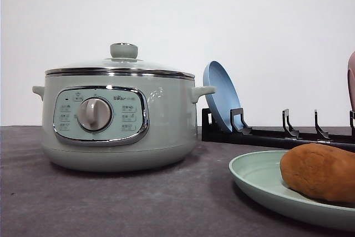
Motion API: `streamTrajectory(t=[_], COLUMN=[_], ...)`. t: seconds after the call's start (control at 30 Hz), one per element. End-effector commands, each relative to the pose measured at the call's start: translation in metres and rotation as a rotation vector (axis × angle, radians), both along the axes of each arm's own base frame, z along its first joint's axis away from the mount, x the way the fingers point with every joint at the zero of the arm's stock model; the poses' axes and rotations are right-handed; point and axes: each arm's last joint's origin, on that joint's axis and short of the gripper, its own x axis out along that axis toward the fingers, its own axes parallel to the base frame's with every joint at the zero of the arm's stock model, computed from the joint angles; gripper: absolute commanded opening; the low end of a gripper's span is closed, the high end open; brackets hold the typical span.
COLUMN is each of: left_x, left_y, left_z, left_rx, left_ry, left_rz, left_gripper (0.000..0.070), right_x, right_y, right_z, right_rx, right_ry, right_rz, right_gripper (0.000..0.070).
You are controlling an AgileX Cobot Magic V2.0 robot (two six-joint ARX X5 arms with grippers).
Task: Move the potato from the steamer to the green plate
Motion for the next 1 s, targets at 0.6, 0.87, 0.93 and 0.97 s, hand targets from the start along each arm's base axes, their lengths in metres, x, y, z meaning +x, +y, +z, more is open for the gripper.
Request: streamTrajectory(t=[0.6, 0.87, 0.93, 0.97], left_x=[0.001, 0.001, 0.001, 0.001], left_y=[0.000, 0.000, 0.000, 0.000], left_z=[-0.006, -0.006, -0.006, -0.006], left_rx=[-0.001, -0.001, -0.001, -0.001], left_ry=[0.008, 0.008, 0.008, 0.008], left_rz=[0.004, 0.004, 0.004, 0.004], left_gripper=[0.0003, 0.0003, 0.0003, 0.0003], right_x=[-0.003, -0.004, -0.004, -0.004], right_y=[-0.006, -0.006, -0.006, -0.006], right_z=[-0.051, -0.054, -0.054, -0.054], right_rx=[-0.035, -0.047, -0.047, -0.047], right_ry=[0.030, 0.057, 0.054, 0.055], right_rz=[-0.122, -0.120, -0.120, -0.120], right_gripper=[0.0014, 0.0014, 0.0014, 0.0014])
